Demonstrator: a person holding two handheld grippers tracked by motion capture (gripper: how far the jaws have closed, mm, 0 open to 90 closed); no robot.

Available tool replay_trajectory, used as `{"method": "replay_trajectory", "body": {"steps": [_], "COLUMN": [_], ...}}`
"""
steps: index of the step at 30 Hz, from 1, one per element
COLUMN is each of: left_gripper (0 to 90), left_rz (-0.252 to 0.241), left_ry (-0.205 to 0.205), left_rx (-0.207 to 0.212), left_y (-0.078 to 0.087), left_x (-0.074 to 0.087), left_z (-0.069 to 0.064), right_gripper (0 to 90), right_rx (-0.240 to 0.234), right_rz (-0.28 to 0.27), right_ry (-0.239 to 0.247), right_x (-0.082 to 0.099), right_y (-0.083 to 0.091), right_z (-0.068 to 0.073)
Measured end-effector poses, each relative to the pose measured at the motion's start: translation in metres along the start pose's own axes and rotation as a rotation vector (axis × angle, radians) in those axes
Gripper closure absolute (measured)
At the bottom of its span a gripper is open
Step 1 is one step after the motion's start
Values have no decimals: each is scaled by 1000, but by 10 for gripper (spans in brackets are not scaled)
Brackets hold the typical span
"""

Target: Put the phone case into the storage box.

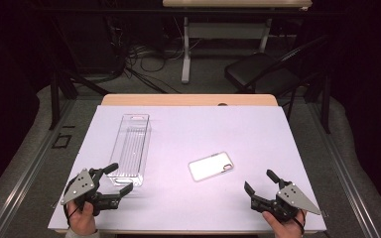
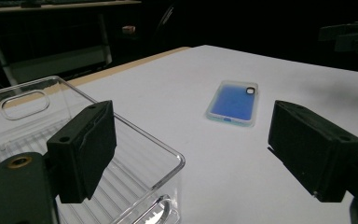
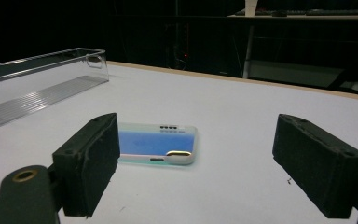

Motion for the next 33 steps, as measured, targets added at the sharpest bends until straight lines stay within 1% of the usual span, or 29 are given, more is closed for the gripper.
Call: {"method": "replay_trajectory", "body": {"steps": [3, 4, 6, 7, 8, 9, 10, 13, 14, 15, 16, 20, 23, 24, 25, 26, 28, 32, 33], "left_gripper": [155, 155, 155, 155, 155, 155, 155, 155, 155, 155, 155, 155, 155, 155, 155, 155, 155, 155, 155], "left_rz": [8, 9, 14, 12, 11, 11, 13, 14, 16, 15, 20, 21, 17, 18, 18, 21, 28, 30, 30], "left_ry": [-1, -1, -5, -6, -6, -6, -4, -4, -4, -3, -6, -5, -8, -8, -8, -7, -8, -9, -9], "left_rx": [2, 3, -1, 4, 3, 3, 1, 0, -1, -4, -4, -8, -9, -10, -10, -13, -12, -13, -13], "left_y": [0, -1, 0, 0, 0, 0, 0, 0, 0, 1, 1, 3, 4, 5, 5, 4, 4, 3, 3], "left_x": [1, 1, 1, 1, 1, 1, 1, 1, 1, 1, 2, 2, 1, 1, 1, 2, 2, 2, 2], "left_z": [1, 1, 0, 0, 0, 0, 1, 1, 1, 1, 1, 1, 1, 1, 1, 1, 1, 0, 0], "right_gripper": [142, 142, 144, 144, 145, 157, 169, 179, 202, 202, 211, 215, 216, 221, 221, 225, 226, 233, 233], "right_rx": [4, 6, 15, 23, 17, 4, 9, 13, 8, 8, 1, 0, 1, -3, -3, 0, 1, -14, -14], "right_rz": [-3, -3, 25, 51, 67, 70, 77, 73, 76, 76, 89, 104, 117, 138, 138, 163, 178, 226, 226], "right_ry": [-10, -23, -35, -24, -14, 9, 28, 24, 15, 15, 26, 19, 26, 44, 44, 60, 70, 66, 66], "right_x": [-1, -1, -2, -1, -1, -2, -2, -4, -6, -6, -7, -8, -9, -11, -11, -13, -15, -17, -17], "right_y": [-1, -1, -4, -5, -5, -5, -6, -7, -8, -8, -9, -13, -16, -20, -20, -22, -25, -34, -34], "right_z": [-1, -1, -1, -1, 0, 0, 0, -1, 0, 0, 0, 0, 0, 1, 1, 1, 1, 1, 1]}}
Point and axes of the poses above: each handheld gripper's, and its own axes: y roughly backward along the jaws, x roughly out of its underside, z roughly to its left, the point moved 3 cm from there along -y, roughly forward along the jaws, and after that the axes turned 14 degrees about -z, right-handed, at the moved point
